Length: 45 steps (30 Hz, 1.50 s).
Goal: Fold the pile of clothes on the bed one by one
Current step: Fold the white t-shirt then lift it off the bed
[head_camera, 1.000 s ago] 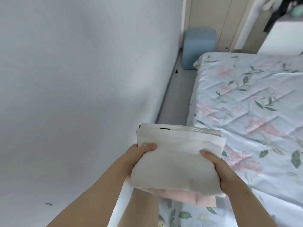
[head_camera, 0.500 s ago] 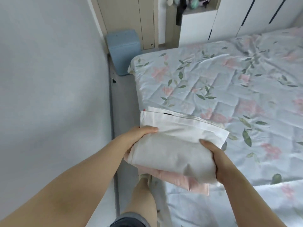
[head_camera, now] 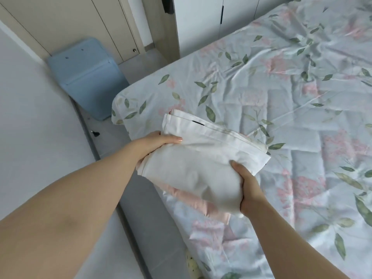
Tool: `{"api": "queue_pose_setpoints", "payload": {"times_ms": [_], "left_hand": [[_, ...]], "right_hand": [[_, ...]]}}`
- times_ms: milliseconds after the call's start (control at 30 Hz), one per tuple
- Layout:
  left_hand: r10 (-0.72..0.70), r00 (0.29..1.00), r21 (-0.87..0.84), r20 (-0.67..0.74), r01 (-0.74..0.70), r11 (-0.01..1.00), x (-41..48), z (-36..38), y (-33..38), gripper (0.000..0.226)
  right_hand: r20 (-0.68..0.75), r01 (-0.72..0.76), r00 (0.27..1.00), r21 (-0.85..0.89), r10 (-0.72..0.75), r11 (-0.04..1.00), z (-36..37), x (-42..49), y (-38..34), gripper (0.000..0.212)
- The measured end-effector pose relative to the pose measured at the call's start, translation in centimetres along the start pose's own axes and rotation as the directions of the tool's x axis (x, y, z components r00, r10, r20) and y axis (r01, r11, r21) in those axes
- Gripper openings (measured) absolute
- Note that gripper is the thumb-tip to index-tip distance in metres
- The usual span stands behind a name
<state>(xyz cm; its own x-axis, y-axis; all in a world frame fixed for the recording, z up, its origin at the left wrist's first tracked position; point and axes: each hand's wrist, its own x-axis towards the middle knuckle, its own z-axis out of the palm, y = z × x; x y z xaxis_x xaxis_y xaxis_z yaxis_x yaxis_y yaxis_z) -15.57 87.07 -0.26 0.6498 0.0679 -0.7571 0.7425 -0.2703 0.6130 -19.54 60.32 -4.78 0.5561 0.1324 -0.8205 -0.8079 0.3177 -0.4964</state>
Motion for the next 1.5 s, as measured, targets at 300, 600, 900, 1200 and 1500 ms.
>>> {"api": "queue_pose_setpoints", "payload": {"times_ms": [300, 600, 900, 1200, 1500], "left_hand": [[0.036, 0.976, 0.659, -0.214, 0.117, 0.743, 14.3, 2.0, -2.3, 0.102], [0.170, 0.939, 0.726, -0.298, 0.107, 0.679, 13.4, 4.8, -4.5, 0.084], [0.370, 0.923, 0.866, -0.108, -0.096, 0.491, 1.8, 11.9, -2.2, 0.053], [0.555, 0.826, 0.940, 0.096, -0.258, 0.221, -16.0, 29.7, -3.7, 0.040], [0.553, 0.814, 0.915, 0.178, -0.344, 0.211, -30.6, 49.8, -8.1, 0.043]], "right_hand": [[-0.306, -0.127, 0.945, -0.034, 0.111, 0.991, 4.6, 11.0, 4.3, 0.038], [-0.359, -0.129, 0.929, -0.083, 0.091, 0.988, 4.5, 11.4, 5.0, 0.051], [-0.208, 0.022, 0.969, -0.465, -0.133, 0.885, -0.3, 0.6, 2.2, 0.071], [-0.037, 0.085, 0.926, -0.949, -0.376, 0.303, -16.7, -17.1, 3.7, 0.063], [-0.014, 0.073, 0.874, -0.984, -0.486, 0.160, -37.7, -34.2, 7.9, 0.061]]}}
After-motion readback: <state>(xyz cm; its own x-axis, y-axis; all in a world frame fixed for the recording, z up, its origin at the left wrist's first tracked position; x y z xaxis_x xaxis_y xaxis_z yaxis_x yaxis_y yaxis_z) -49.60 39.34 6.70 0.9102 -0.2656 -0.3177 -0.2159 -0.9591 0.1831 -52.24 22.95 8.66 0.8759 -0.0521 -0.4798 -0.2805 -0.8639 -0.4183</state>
